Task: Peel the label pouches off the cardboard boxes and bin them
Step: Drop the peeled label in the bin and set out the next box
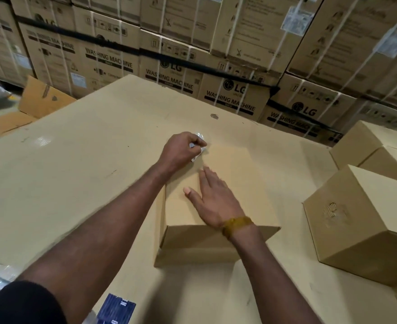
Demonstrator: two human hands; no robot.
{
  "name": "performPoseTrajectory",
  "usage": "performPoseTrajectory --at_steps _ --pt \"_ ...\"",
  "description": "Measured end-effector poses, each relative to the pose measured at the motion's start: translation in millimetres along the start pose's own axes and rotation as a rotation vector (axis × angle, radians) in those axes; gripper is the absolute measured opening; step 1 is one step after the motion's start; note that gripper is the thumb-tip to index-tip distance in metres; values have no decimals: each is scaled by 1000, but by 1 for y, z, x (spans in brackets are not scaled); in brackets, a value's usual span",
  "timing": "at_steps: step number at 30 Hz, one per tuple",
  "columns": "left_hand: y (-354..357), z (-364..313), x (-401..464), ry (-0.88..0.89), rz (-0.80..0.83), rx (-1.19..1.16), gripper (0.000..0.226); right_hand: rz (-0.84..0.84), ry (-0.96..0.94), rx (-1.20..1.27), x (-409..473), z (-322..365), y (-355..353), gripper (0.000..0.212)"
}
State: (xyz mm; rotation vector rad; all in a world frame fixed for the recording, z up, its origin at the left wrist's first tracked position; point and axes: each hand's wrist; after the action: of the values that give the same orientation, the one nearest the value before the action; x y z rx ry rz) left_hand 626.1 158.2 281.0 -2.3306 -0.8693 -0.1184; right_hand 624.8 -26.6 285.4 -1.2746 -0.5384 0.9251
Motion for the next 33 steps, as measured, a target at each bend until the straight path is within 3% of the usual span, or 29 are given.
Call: performPoseTrajectory --at_steps 4,12,20,23,28,33 --pt "1 2 -2 -4 -9 -39 27 12 -38 -46 -57 2 9 78" --pt "1 -2 2 35 0 37 26 16 16 22 28 -12 -10 76" --pt "1 2 -1 0 -1 -23 27 19 -74 -17 -62 1 9 79" --pt "3 2 2 0 13 11 27 76 -64 -5 -44 -10 1 73" --pt "2 -1 0 21 10 17 27 29 33 -1 21 -28 -10 75" --pt "1 2 -2 3 -1 -26 28 13 4 0 -17 -16 1 79"
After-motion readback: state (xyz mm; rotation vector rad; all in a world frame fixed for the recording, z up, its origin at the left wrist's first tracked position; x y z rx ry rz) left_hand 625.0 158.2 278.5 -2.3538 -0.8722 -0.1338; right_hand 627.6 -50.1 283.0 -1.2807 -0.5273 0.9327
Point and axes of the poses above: each hand's wrist, its own x-axis towards the middle knuckle, its own y-axis out of the palm, z = x × y
